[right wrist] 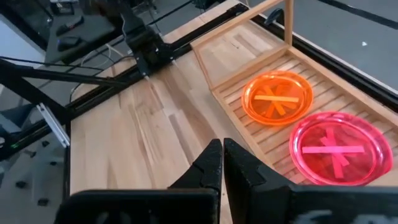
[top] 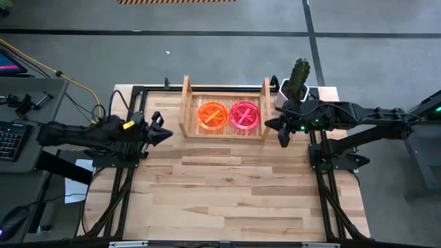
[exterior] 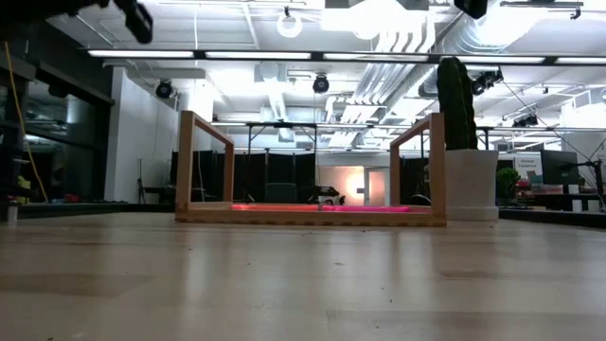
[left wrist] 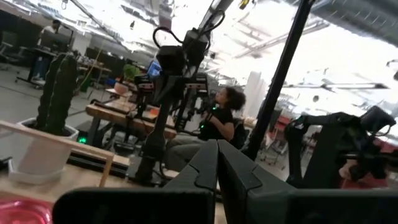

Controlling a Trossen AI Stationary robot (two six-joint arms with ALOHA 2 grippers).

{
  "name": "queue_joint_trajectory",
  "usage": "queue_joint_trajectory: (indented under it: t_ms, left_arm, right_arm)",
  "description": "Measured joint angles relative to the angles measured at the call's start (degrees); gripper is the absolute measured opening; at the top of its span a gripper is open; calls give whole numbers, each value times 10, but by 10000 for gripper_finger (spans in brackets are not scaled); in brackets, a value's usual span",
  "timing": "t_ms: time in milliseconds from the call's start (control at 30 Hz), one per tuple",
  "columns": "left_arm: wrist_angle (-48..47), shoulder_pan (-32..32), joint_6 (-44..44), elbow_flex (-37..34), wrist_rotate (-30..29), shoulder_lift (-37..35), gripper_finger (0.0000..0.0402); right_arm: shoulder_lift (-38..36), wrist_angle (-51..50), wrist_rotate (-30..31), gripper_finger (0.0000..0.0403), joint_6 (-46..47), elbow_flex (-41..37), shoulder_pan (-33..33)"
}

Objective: Place and stack plates onto a shelf
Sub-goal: Return to Home Position

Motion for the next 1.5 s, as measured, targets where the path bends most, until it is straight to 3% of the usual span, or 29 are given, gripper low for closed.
queue_joint_trajectory:
  t_ms: [400,733,1000,1267,1500]
  left_arm:
    - [123,0,-52,-171,10,-108,0]
    - [63,0,-54,-177,7,-136,1]
    - [62,0,-55,-177,6,-135,0]
    - [60,0,-54,-177,6,-135,1]
    - [25,0,-54,-176,6,-160,1]
  right_arm:
    - [-1,0,-13,0,19,0,0]
    - [-29,-44,-46,0,8,-18,8]
    - [-216,125,-53,0,16,-252,76]
    - [-428,381,-36,0,-86,-481,72]
    - [-514,536,-80,0,-88,-616,72]
